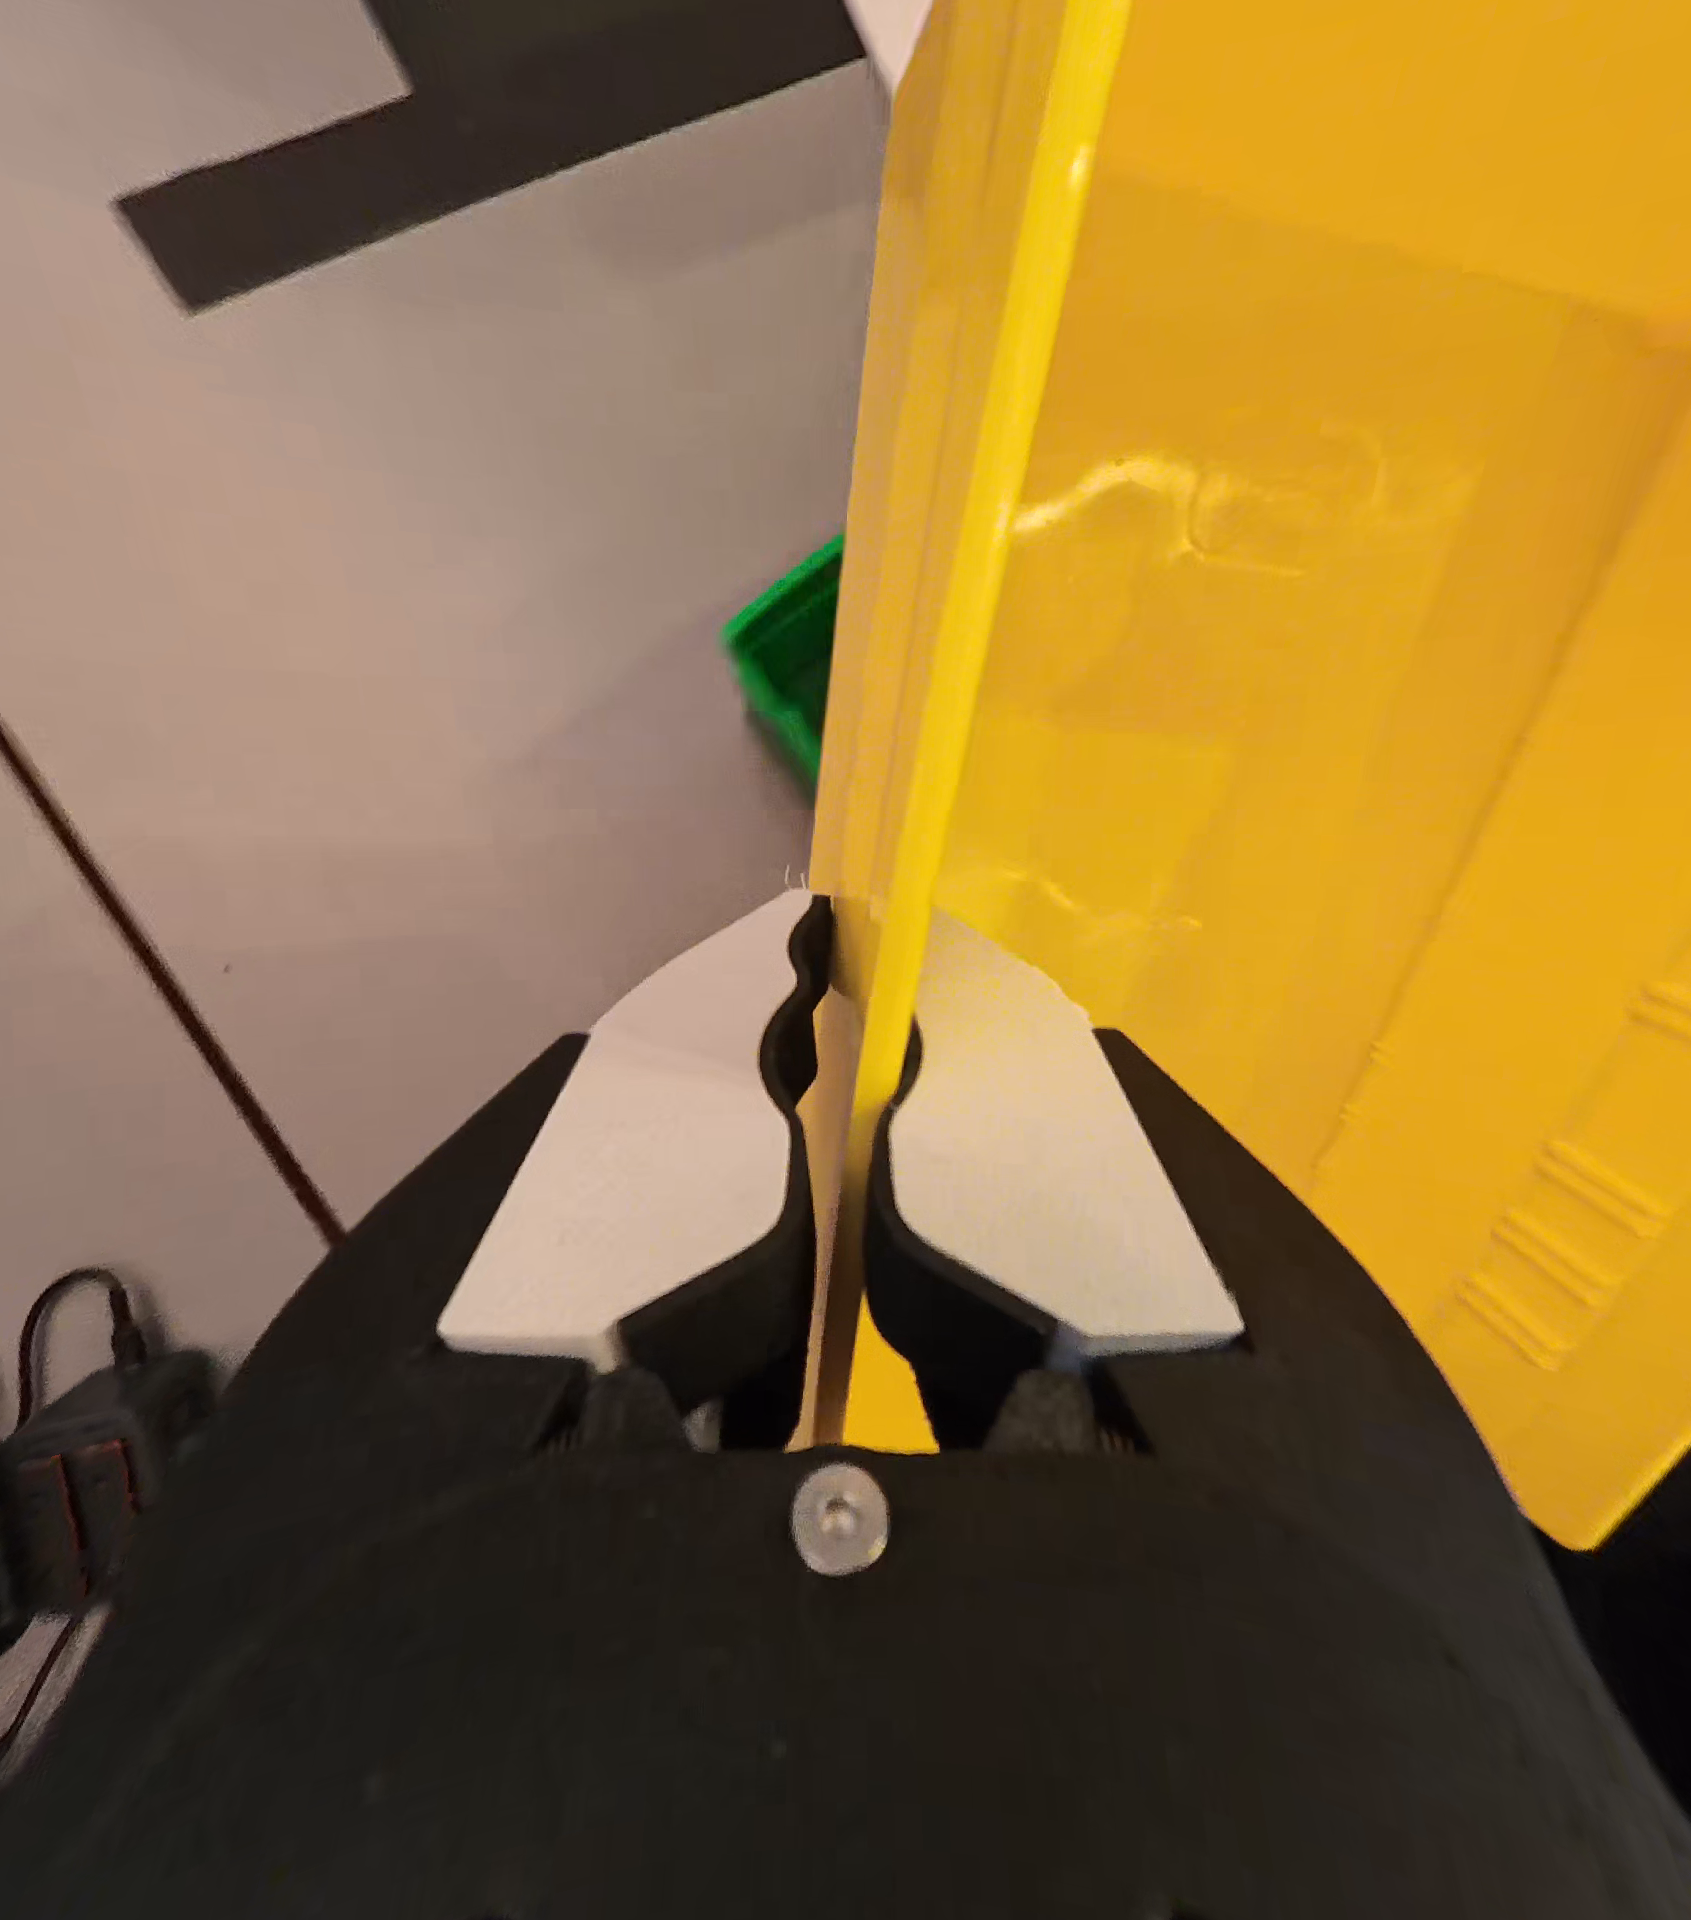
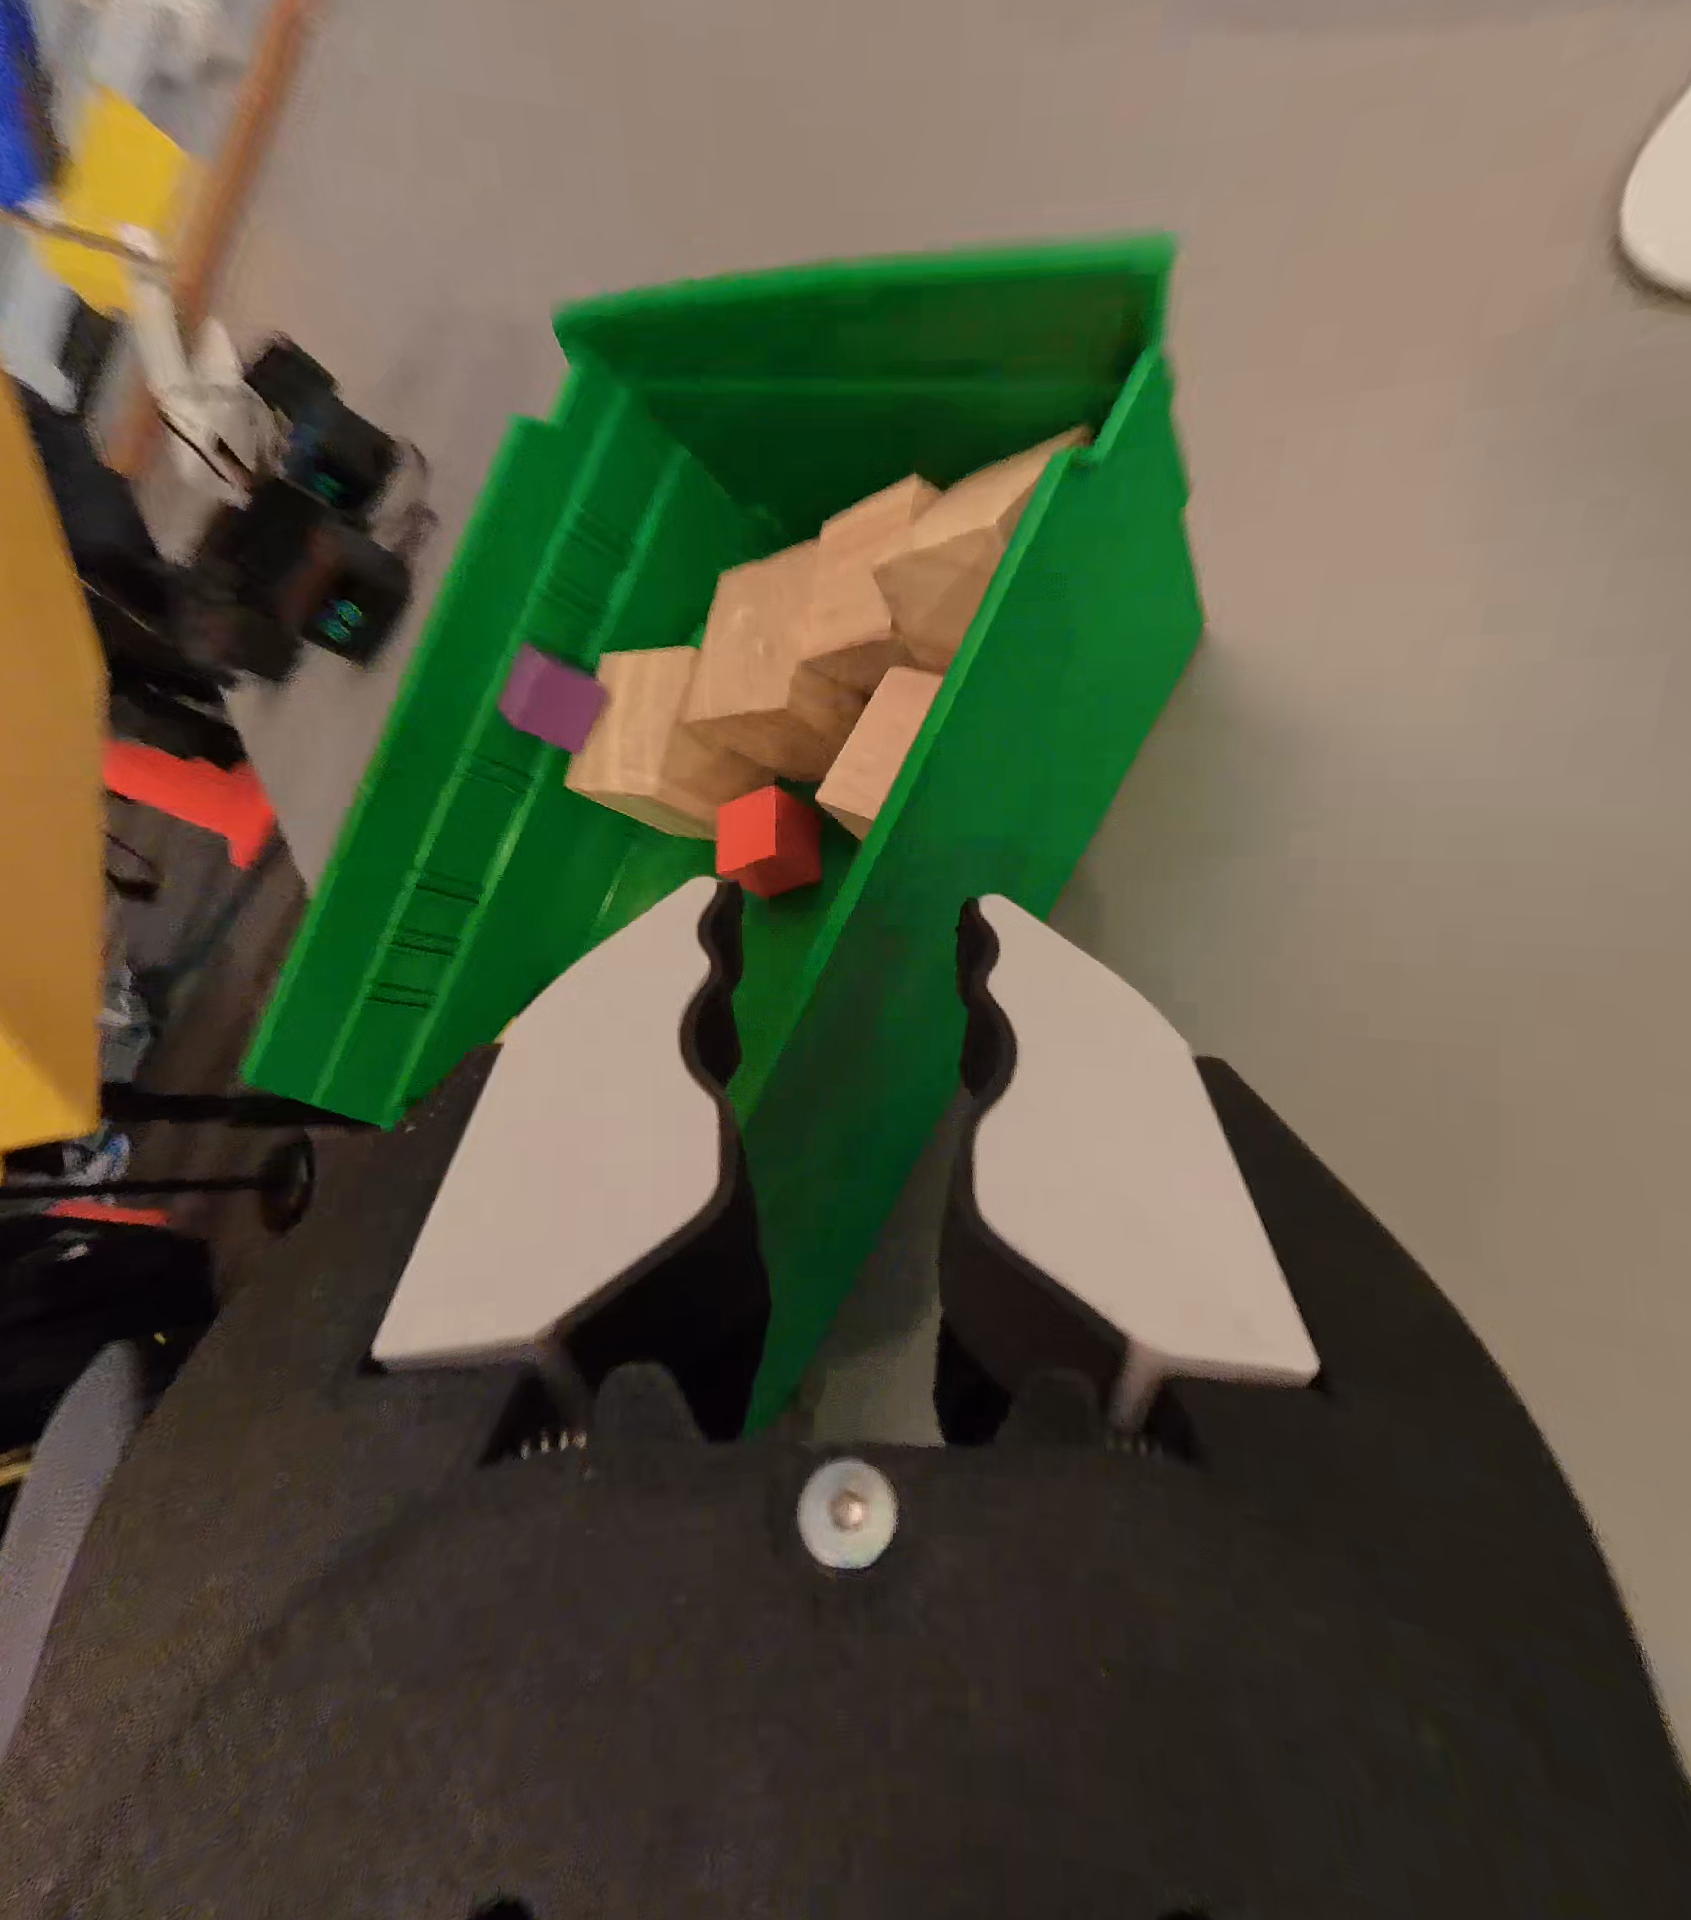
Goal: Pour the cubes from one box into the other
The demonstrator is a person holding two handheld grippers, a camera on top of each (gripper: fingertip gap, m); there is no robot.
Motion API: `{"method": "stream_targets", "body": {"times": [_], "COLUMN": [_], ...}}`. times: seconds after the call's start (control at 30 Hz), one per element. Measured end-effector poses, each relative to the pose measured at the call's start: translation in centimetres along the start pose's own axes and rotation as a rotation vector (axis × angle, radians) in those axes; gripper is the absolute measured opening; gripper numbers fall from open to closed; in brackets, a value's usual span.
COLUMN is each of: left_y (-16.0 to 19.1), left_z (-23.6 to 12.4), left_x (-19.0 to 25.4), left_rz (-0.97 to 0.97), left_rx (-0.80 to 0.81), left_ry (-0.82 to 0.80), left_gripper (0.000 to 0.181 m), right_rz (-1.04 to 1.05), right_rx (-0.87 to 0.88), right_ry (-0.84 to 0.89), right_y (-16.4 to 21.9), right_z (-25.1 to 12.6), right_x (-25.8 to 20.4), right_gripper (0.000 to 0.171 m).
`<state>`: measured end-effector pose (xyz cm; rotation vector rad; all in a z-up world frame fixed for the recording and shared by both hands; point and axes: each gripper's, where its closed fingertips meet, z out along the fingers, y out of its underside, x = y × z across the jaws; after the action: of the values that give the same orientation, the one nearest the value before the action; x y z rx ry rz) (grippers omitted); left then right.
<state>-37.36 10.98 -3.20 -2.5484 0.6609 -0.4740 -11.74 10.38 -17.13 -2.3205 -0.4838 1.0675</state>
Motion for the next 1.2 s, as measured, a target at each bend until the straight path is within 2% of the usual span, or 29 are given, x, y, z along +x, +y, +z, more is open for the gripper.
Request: {"method": "stream_targets", "body": {"times": [0.03, 0.17, 0.37, 0.5, 0.63, 0.8, 0.93, 1.07, 1.13, 1.17, 1.2], "left_y": [-0.9, -4.6, -11.1, -13.3, -13.2, -10.7, -8.0, -6.3, -5.8, -5.3, -4.9], "left_z": [0.4, 3.9, 12.1, 18.9, 25.4, 31.7, 34.2, 34.1, 33.4, 33.0, 32.7], "left_x": [1.2, 6.8, 17.7, 25.5, 30.9, 32.2, 31.5, 31.5, 32.2, 32.4, 32.6], "left_rz": [0.006, 0.058, 0.131, 0.128, 0.115, 0.086, 0.026, -0.017, -0.023, -0.02, -0.025], "left_rx": [0.009, 0.0, -0.016, -0.063, -0.151, -0.253, -0.307, -0.335, -0.324, -0.346, -0.349], "left_ry": [0.024, 0.108, 0.23, 0.325, 0.342, 0.264, 0.25, 0.266, 0.305, 0.32, 0.333], "left_gripper": [0.004, 0.004, 0.004, 0.004, 0.004, 0.004, 0.006, 0.01, 0.02, 0.023, 0.029], "right_rz": [0.003, 0.019, 0.092, 0.122, 0.167, 0.274, 0.332, 0.352, 0.339, 0.331, 0.319], "right_rx": [0.043, 0.186, 0.428, 0.506, 0.538, 0.484, 0.344, 0.211, 0.137, 0.097, 0.051], "right_ry": [-0.032, -0.106, 0.003, 0.166, 0.204, 0.224, 0.145, 0.079, 0.134, 0.179, 0.219], "right_y": [-0.7, -3.3, -5.9, -4.9, -3.1, -0.2, 1.6, 2.5, 3.3, 3.7, 4.3], "right_z": [-1.0, -7.8, -23.1, -32.2, -37.1, -37.7, -34.4, -29.8, -27.7, -26.8, -26.0], "right_x": [-0.4, -0.2, 6.7, 11.6, 14.7, 18.8, 19.7, 19.3, 19.7, 20.2, 20.7], "right_gripper": [0.036, 0.035, 0.032, 0.028, 0.03, 0.044, 0.049, 0.05, 0.046, 0.052, 0.051]}}
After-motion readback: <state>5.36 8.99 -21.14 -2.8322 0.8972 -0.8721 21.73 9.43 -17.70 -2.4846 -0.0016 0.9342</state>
